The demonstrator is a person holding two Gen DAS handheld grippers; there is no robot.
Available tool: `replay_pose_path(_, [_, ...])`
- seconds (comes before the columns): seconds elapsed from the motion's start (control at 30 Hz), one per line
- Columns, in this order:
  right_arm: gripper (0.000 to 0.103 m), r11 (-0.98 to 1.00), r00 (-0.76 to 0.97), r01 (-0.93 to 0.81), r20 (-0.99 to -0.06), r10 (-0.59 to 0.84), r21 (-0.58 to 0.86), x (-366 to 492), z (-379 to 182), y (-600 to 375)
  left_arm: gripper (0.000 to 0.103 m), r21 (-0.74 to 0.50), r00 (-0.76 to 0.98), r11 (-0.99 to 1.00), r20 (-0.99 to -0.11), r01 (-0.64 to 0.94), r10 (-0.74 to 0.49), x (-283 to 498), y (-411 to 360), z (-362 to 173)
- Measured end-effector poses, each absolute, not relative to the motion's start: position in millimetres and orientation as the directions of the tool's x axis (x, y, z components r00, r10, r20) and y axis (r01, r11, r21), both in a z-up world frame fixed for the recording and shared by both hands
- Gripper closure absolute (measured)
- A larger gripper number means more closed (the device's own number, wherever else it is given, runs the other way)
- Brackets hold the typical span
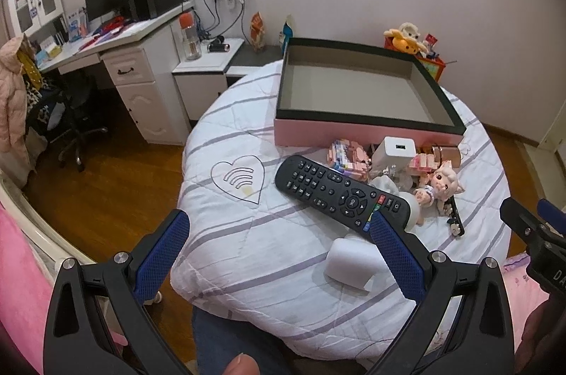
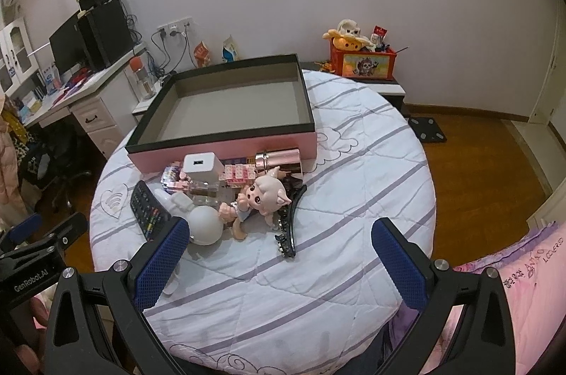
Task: Organize rigid objects
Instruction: 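Lower the right gripper onto the doll figurine and close it, then grasp the white USB charger with the left gripper while the right holds the doll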
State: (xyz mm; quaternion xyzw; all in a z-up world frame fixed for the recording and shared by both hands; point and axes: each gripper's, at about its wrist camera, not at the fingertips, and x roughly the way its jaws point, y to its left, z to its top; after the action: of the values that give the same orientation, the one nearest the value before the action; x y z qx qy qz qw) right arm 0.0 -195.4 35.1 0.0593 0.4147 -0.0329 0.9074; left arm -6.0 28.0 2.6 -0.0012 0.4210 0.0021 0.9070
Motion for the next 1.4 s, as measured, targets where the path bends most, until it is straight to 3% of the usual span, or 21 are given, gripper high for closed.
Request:
replay_pose_path(0.73, [0.003,0.995,0.569,0.030,-0.819,0.065,0.100,71.6,-30.7,-195.6,0.000,0.002,0.587,1.000,-0.810,-0.011,0.008,45.1,29.1,-33.9])
replay_pose_path(1.07, [0.044,0.990,0.549,-0.038,-0.825,0.133,0.134,87.5,-46.5,-185.2,0.000,0.003,0.576,1.000,-0.817,-0.012,0.009,53.3,30.0,-42.5])
replay_pose_path(1.4, [0.047,0.984,0.566,-0.028,-0.809,0.160,0.176,77.5,-44.7,-193.8,0.000,0.001,0.570,1.000,-0.822,-0.015,0.009,53.8,30.3,-45.7])
